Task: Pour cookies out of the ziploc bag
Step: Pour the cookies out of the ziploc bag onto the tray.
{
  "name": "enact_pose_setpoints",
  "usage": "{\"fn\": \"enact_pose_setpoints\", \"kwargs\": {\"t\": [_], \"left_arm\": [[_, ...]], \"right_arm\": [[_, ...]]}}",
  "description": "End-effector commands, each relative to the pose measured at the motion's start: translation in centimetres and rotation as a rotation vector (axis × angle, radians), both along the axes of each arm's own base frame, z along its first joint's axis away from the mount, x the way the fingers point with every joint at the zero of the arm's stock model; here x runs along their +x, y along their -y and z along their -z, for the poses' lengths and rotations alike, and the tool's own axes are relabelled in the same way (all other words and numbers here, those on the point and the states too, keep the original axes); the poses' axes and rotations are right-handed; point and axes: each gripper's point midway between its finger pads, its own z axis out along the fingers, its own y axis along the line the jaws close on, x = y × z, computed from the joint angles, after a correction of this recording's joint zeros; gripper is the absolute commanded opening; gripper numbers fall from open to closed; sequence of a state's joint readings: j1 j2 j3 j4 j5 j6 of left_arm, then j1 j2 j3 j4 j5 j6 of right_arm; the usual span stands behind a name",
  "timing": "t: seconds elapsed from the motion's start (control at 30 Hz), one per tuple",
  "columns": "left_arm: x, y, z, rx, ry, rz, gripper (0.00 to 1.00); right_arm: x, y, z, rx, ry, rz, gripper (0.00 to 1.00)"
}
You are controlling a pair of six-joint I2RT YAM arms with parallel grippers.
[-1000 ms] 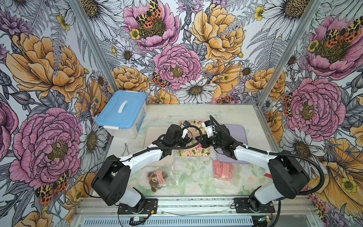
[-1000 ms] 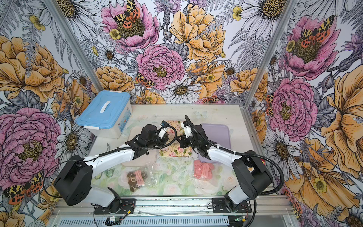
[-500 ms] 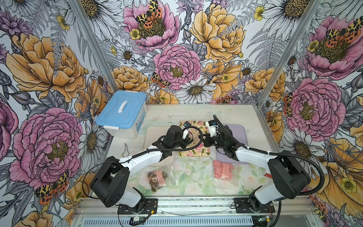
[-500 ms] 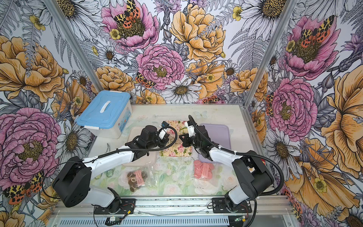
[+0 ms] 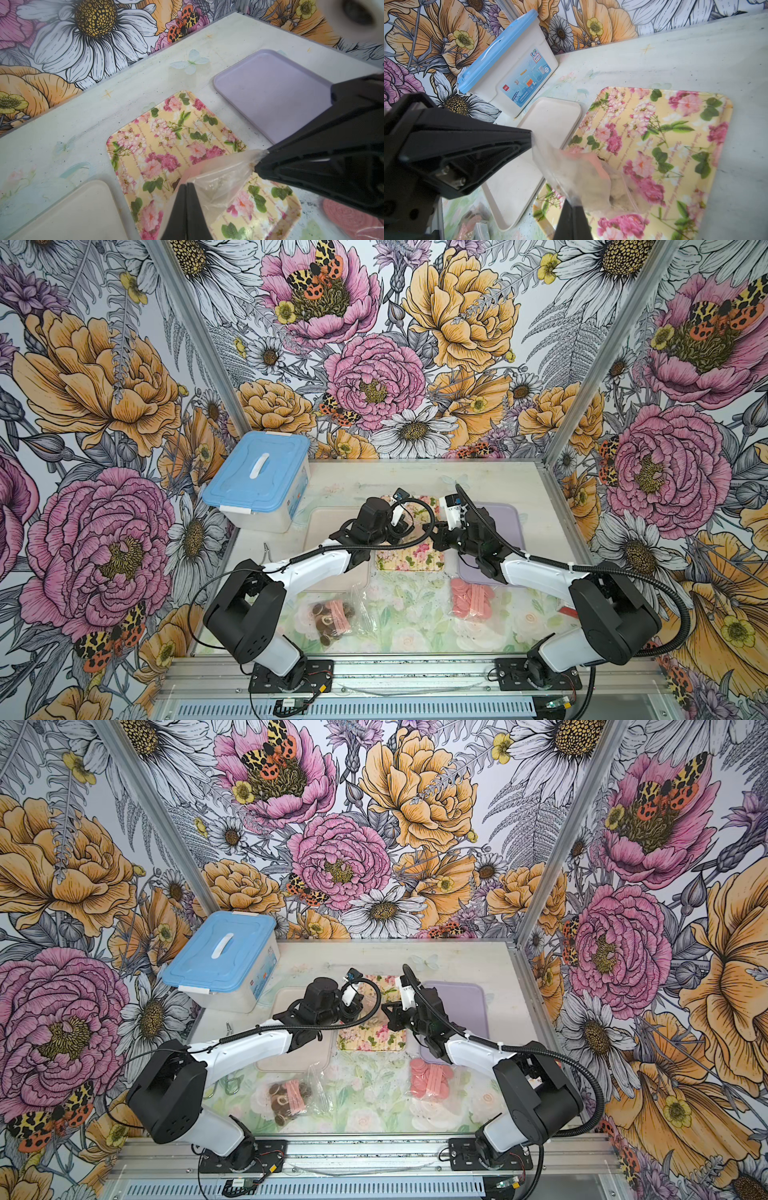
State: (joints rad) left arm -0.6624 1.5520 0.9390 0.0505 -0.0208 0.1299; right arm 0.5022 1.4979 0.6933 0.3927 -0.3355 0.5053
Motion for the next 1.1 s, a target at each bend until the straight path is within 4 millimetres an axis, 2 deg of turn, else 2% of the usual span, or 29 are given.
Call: {"fn": "enact_pose_setpoints", "kwargs": {"t": [0.0,0.17,0.2,0.33,0.47,0.57,0.6,0.73,0.87,0.93,1.0,1.07], "left_arm": [[0.3,0.5,-1.1,-0.036,0.022,0.020,0.00],[-0.3,0.7,-1.4,-0.065,0.014,0.065,0.00],[-0.6,0.9,-1.2,-0.069,0.004,0.088,0.03],[-2.0,2.0,-0.9,-0.076,-0.025,0.209,0.27],[-2.8,2.3,-0.9,-0.076,-0.016,0.265,0.54],[-2.7,2.6,-0.1,-0.068,-0.032,0.278,0.67],[-2.5,2.7,0.2,-0.061,-0.034,0.273,0.68],[-1.7,3.1,1.9,-0.010,-0.044,0.238,0.66],[-1.6,3.8,3.3,0.011,-0.083,0.254,0.58],[-1.2,3.9,3.9,0.033,-0.081,0.231,0.43],[-0.4,3.7,4.0,0.053,-0.071,0.186,0.18],[0.7,2.9,4.0,0.065,-0.049,0.115,0.03]], "right_arm": [[0.6,0.9,-1.6,0.009,0.072,0.051,0.00],[0.6,1.3,-1.9,0.014,0.084,0.064,0.00],[0.7,1.2,-1.7,0.015,0.075,0.059,0.00],[0.7,0.9,-1.2,0.015,0.057,0.045,0.00],[0.7,0.9,-1.1,0.017,0.056,0.044,0.00],[0.6,0.7,-1.1,0.024,0.051,0.033,0.00],[0.6,0.6,-1.1,0.027,0.049,0.030,0.00],[0.5,0.5,-1.2,0.033,0.048,0.024,0.00],[0.5,0.6,-1.4,0.032,0.056,0.031,0.00],[0.5,0.6,-1.5,0.034,0.055,0.029,0.00],[0.5,0.7,-1.5,0.034,0.056,0.032,0.00],[0.5,0.8,-1.6,0.029,0.058,0.037,0.00]]}}
